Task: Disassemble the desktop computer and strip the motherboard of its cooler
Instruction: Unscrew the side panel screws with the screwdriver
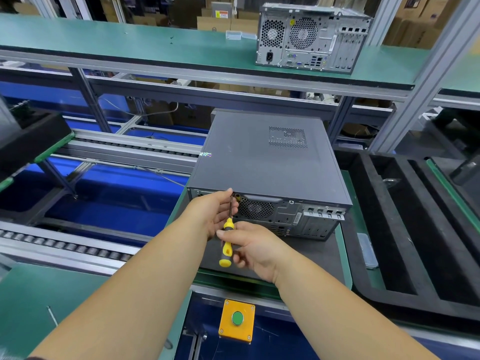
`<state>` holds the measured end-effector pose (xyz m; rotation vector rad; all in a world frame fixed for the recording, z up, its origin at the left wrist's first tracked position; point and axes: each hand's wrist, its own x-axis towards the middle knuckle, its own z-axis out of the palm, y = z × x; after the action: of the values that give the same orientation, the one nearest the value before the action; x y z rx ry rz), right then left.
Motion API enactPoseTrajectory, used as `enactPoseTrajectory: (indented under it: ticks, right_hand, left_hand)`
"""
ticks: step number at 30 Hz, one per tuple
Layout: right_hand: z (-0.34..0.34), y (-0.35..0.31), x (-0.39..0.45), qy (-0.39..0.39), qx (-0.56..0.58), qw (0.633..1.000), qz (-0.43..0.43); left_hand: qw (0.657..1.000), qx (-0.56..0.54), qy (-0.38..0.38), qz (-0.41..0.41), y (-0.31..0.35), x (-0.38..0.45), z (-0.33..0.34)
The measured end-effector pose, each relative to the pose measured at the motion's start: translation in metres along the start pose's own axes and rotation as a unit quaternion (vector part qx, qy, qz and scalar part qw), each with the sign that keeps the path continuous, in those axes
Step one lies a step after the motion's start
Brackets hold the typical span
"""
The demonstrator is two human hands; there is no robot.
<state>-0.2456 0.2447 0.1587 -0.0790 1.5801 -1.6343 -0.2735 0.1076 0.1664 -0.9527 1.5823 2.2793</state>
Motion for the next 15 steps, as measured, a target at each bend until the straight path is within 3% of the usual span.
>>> enactPoseTrajectory:
  ticks: [4,9,15]
  right_hand:
    - [0.0047,-0.0011,0.0009,0.006,-0.029,0.999,0.017]
    - [0.0044,-0.0016,-0.0020,-0.019,0.034,0.999,0.024]
    - [-0.0001,0.0031,-0.0020,0.008,0.000,1.000,-0.019]
  left_hand:
    - [1.000,0.006,0.013,0.015,0.0002,0.0005,0.0017]
    - [0.999,0.010,0.019,0.033,-0.0021,0.0024,0.0019]
    - [1.000,-0.015,-0.008,0.022,-0.0032,0.0003,0.0016]
